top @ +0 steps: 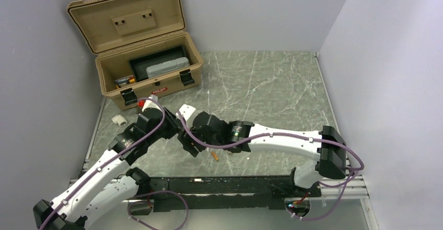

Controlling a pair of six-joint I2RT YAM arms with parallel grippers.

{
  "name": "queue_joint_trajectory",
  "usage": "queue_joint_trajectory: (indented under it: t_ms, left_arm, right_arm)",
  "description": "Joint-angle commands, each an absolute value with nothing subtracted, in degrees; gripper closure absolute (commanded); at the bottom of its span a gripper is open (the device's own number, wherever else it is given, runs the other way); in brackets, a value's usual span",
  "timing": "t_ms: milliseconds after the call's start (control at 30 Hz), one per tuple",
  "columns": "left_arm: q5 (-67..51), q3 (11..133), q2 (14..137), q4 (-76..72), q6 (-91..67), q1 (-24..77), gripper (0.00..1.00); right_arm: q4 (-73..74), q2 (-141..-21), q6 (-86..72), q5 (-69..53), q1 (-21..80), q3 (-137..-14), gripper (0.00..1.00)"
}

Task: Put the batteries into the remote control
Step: Load the battery into the remote control.

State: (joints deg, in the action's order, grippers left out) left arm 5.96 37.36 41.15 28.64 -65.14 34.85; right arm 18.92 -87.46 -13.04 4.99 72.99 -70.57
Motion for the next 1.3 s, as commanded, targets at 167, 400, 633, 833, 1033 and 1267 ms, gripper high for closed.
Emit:
queue_joint_trajectory:
  t_ms: [167,400,633,833,1033,1267]
  left_arm:
    - [7.0,39.5,41.9,29.9,-65.4,34.9,1.0]
    - [6.2,39.7,41.9,29.3,-64.1,34.9,1.0]
    - [5.1,39.9,42.0,29.0,-63.0,34.9,1.0]
    - [3.8,39.2,41.4,28.0,-63.3,34.9,1.0]
    - [3.4,39.2,41.0,28.0,-63.2,35.0,1.0]
    - [2.7,39.2,41.2,27.4,-63.2,35.0,1.0]
  right_arm:
    - [18.8,-88.9,-12.2,5.0,73.3,-74.4,0.44]
    - [18.6,-89.5,-12.1,3.8,73.3,-74.6,0.48]
    - [19.1,-90.1,-11.5,3.2,73.3,-74.9,0.5]
    - [19.6,-90.2,-11.1,3.8,73.3,-74.7,0.53]
    - [19.8,-90.7,-10.9,3.5,73.3,-74.8,0.57]
    - [19.6,-90.6,-10.5,3.3,73.3,-74.5,0.63]
